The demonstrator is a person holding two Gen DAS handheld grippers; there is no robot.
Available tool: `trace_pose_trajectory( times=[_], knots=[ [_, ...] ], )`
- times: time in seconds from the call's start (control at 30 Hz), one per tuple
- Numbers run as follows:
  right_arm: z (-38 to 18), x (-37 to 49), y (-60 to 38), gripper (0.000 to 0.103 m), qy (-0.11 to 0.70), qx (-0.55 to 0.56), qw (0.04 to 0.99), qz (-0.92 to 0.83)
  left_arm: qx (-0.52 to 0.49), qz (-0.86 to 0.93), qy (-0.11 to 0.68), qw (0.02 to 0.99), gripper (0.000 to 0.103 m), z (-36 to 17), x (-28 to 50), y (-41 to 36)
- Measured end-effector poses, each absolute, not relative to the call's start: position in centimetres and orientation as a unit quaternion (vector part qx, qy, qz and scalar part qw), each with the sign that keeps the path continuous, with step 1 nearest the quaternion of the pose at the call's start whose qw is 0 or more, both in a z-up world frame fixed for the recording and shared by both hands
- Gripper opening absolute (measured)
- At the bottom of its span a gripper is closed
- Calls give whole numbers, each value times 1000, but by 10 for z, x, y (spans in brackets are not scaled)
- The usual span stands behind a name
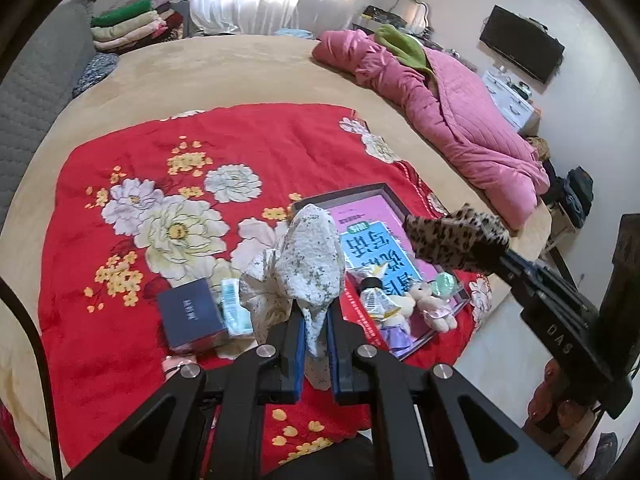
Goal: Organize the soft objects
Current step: 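Carry the white scrunchie with left tool while right tool carries the leopard scrunchie toward the tray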
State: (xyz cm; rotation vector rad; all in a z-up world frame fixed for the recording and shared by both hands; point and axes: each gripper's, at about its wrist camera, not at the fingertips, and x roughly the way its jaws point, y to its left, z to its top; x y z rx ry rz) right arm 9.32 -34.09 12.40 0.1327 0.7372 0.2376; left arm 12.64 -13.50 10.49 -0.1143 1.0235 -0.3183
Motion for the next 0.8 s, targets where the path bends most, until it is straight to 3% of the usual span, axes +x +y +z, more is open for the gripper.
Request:
trace_pose_trajectory(
  times=[0.5,0.8],
  knots=[
    [150,97,-403,10,336,87,935,72,-29,-182,482,857,10,115,145,-183],
    [134,107,-441,10,350,95,931,38,0,-215,506,835,10,89,157,-233]
  ],
)
